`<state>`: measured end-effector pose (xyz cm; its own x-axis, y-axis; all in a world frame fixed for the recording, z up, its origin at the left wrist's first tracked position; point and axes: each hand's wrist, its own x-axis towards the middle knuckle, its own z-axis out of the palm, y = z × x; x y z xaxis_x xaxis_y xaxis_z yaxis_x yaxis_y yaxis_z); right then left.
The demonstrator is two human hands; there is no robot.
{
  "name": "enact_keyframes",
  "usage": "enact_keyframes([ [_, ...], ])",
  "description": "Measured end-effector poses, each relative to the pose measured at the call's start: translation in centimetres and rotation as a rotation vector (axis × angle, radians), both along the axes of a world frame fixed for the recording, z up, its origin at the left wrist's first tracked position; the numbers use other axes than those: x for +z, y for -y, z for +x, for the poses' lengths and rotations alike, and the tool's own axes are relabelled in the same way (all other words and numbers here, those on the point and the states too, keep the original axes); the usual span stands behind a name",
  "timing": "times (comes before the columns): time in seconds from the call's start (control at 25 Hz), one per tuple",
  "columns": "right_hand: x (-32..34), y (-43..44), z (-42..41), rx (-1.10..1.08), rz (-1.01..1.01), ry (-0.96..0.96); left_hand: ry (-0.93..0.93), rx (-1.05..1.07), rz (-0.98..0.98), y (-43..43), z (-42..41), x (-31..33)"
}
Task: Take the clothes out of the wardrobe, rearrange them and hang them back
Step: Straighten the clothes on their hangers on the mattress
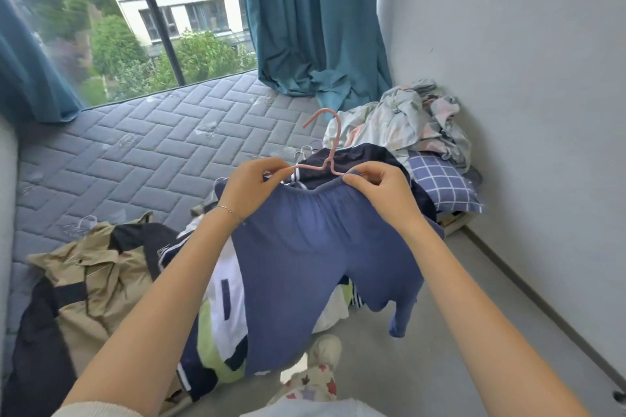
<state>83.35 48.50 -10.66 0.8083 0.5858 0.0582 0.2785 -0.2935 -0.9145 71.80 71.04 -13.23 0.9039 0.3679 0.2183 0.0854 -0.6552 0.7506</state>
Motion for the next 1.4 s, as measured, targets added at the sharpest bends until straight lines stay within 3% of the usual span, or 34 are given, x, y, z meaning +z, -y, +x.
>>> enact_keyframes([
  [0.28, -3.2, 1.3, 12.0, -0.119, -0.153, -0.003, -0.045, 0.111, 0.062, -0.4, 12.3, -3.7],
  [0.6, -6.5, 2.5, 23.0, -0.105, -0.262, 0.002, -0.152, 0.206, 0.107, 1.4, 21.5, -6.2],
  [1.12, -7.3, 3.9, 45.2, 0.241, -0.363, 0.052, -0.245, 0.686, 0.026, 11.9, 35.6, -9.2],
  [1.4, -10.3, -3.9, 50.4, 0.301, -0.362, 0.054, -0.274, 0.804, 0.062, 5.9, 40.7, -11.7],
])
